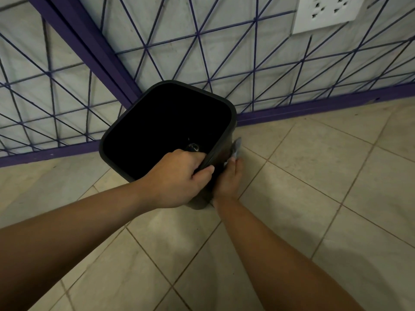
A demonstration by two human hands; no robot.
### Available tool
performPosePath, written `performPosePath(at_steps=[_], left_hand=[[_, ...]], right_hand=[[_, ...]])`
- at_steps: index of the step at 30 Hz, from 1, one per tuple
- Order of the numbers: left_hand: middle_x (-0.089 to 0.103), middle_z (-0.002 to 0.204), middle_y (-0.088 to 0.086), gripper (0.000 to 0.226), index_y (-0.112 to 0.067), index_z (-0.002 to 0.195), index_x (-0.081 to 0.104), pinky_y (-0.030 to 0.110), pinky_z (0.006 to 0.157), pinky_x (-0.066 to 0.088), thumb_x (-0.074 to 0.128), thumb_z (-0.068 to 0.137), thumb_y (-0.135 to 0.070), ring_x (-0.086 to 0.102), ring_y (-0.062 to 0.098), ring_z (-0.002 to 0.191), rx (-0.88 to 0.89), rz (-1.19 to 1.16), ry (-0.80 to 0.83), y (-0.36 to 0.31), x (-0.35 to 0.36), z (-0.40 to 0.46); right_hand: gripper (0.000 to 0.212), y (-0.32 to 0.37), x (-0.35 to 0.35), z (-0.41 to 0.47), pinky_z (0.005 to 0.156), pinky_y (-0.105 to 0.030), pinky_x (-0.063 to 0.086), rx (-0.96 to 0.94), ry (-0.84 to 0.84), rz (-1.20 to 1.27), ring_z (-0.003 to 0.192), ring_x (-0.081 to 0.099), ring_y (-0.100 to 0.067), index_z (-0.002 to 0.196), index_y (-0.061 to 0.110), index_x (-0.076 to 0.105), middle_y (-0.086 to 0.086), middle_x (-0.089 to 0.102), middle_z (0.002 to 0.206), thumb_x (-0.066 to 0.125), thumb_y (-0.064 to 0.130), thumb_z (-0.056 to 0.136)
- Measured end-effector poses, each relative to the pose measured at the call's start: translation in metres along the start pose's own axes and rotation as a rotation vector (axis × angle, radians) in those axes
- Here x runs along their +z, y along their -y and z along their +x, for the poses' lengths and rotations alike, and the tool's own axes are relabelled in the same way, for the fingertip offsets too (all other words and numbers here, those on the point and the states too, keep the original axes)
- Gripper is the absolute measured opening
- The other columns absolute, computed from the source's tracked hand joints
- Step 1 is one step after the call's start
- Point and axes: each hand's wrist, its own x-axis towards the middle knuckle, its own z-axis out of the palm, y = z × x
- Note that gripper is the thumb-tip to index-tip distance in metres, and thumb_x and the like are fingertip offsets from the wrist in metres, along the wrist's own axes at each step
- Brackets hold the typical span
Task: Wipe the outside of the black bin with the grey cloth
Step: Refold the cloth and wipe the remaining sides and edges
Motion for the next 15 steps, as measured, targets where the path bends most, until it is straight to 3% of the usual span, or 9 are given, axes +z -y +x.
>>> performPosePath(at_steps=[2, 4, 8, 10, 12, 15], left_hand=[[0.046, 0.049, -0.005, 0.033, -0.021, 0.067, 0.052, 0.019, 0.044, 0.034, 0.052, 0.100, -0.028, 0.048, 0.010, 0.045, 0.003, -0.013, -0.002, 0.000, -0.001, 0.001], [0.046, 0.048, -0.007, 0.034, -0.025, 0.065, 0.050, 0.015, 0.044, 0.033, 0.052, 0.099, -0.028, 0.049, 0.008, 0.045, 0.006, -0.011, -0.006, 0.000, -0.001, 0.002], [0.046, 0.049, -0.005, 0.035, -0.023, 0.065, 0.050, 0.018, 0.046, 0.032, 0.051, 0.099, -0.031, 0.049, 0.009, 0.047, 0.015, 0.007, -0.021, 0.001, 0.000, 0.003], [0.048, 0.048, -0.007, 0.036, -0.026, 0.063, 0.048, 0.016, 0.046, 0.032, 0.052, 0.099, -0.030, 0.051, 0.007, 0.047, 0.012, -0.014, -0.025, 0.002, 0.001, 0.003], [0.052, 0.048, -0.012, 0.036, -0.028, 0.062, 0.048, 0.014, 0.047, 0.033, 0.053, 0.098, -0.030, 0.052, 0.005, 0.048, 0.012, -0.035, -0.024, 0.002, 0.000, 0.003], [0.050, 0.050, -0.006, 0.034, -0.024, 0.065, 0.051, 0.019, 0.050, 0.035, 0.053, 0.098, -0.030, 0.051, 0.009, 0.047, 0.023, -0.037, -0.036, 0.002, -0.001, 0.005]], right_hand=[[0.027, 0.008, 0.004, -0.004, 0.090, -0.033, 0.054, -0.059, 0.012, 0.039, 0.096, 0.065, -0.014, 0.116, 0.017, 0.061, -0.006, 0.068, 0.105, 0.035, 0.020, 0.114], [0.026, 0.006, 0.004, -0.002, 0.083, -0.025, 0.052, -0.101, 0.030, 0.001, 0.088, 0.064, -0.007, 0.108, 0.025, 0.059, -0.001, 0.066, 0.099, 0.034, 0.019, 0.115], [0.027, 0.003, 0.000, 0.008, 0.093, -0.048, 0.051, -0.005, -0.015, 0.014, 0.095, 0.062, -0.021, 0.102, 0.024, 0.060, -0.004, 0.065, 0.096, 0.036, 0.022, 0.113], [0.025, 0.006, 0.005, -0.004, 0.090, -0.045, 0.048, 0.008, -0.032, 0.008, 0.093, 0.060, -0.023, 0.108, 0.012, 0.058, -0.005, 0.063, 0.095, 0.035, 0.019, 0.114], [0.029, 0.015, 0.013, -0.024, 0.089, -0.044, 0.049, -0.109, -0.020, -0.010, 0.096, 0.063, -0.028, 0.120, 0.006, 0.056, -0.012, 0.065, 0.102, 0.037, 0.027, 0.112], [0.038, 0.026, 0.018, -0.024, 0.097, -0.043, 0.051, -0.271, 0.082, 0.034, 0.111, 0.065, -0.030, 0.131, 0.018, 0.057, -0.017, 0.067, 0.121, 0.038, 0.038, 0.105]])
